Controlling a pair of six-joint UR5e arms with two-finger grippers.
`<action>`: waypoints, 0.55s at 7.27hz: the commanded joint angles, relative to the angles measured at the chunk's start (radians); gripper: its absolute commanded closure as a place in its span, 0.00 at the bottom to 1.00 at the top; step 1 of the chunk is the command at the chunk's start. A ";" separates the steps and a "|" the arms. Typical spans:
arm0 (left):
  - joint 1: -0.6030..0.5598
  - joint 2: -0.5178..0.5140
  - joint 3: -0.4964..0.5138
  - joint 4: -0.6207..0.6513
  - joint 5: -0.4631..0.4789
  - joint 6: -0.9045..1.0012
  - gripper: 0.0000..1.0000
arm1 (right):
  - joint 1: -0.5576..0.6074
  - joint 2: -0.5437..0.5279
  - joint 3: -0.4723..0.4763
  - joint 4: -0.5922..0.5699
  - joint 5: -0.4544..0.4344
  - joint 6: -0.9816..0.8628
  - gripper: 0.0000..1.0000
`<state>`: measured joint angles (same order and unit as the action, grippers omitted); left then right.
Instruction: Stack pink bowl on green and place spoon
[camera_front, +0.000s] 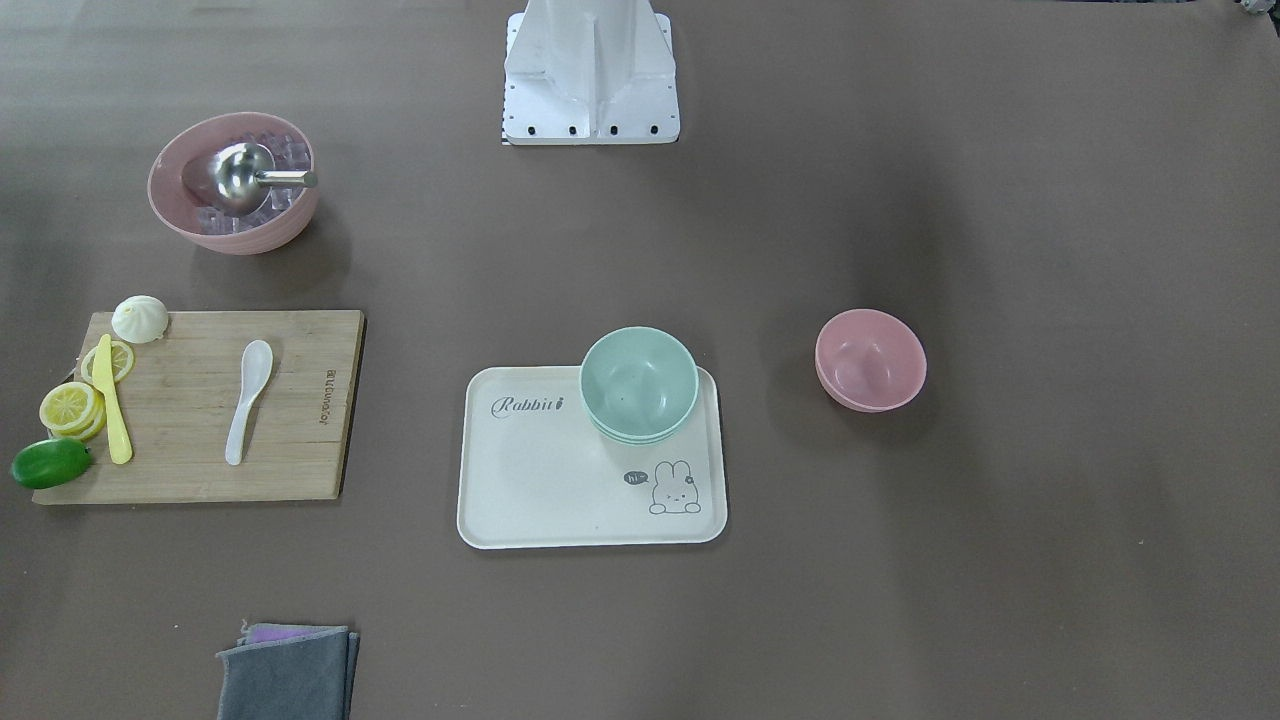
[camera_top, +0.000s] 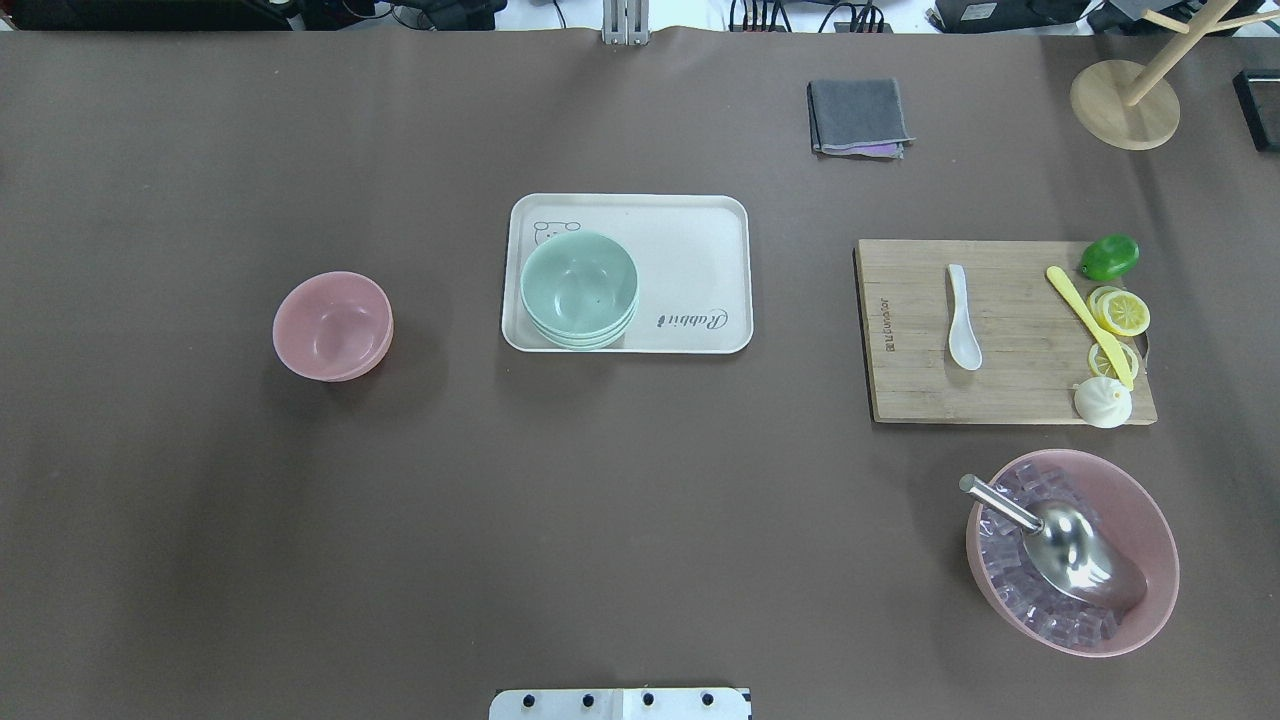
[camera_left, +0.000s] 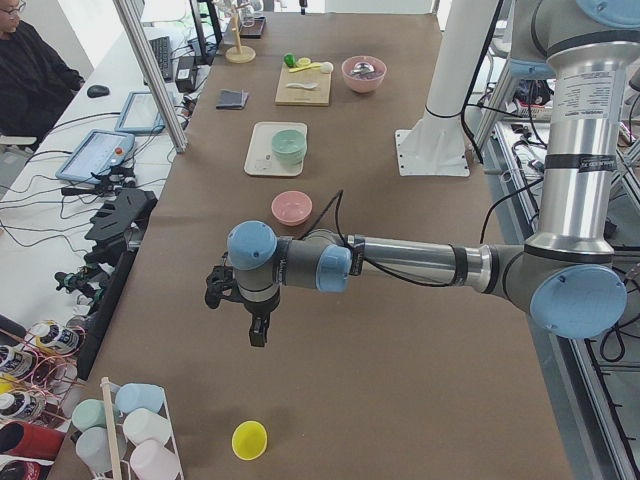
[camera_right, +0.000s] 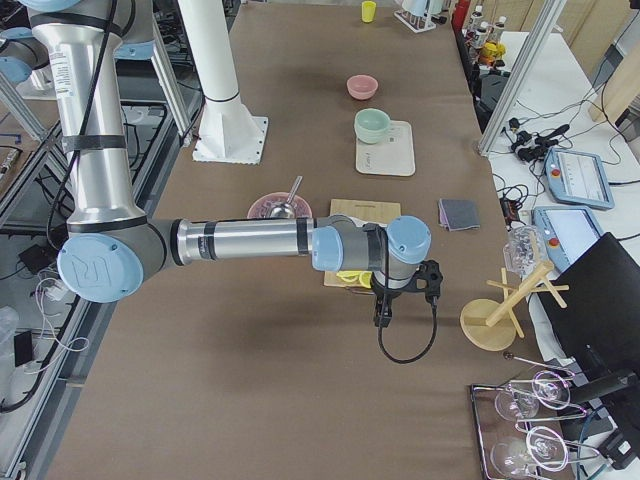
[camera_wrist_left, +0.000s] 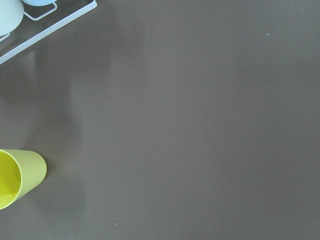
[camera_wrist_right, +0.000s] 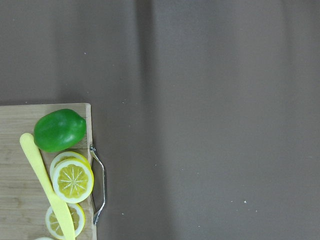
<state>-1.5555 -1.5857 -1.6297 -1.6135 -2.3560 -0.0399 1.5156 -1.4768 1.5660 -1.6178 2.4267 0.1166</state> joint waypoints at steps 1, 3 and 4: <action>0.000 0.000 -0.004 -0.002 -0.002 0.000 0.02 | 0.000 0.001 0.005 -0.001 0.000 0.002 0.00; 0.000 0.000 -0.004 -0.002 0.000 0.000 0.02 | 0.000 0.003 0.012 -0.001 0.000 0.002 0.00; 0.000 0.000 -0.004 -0.003 -0.002 0.000 0.02 | 0.000 0.003 0.013 -0.001 0.000 0.002 0.00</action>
<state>-1.5555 -1.5860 -1.6336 -1.6156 -2.3563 -0.0399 1.5156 -1.4745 1.5760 -1.6184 2.4268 0.1180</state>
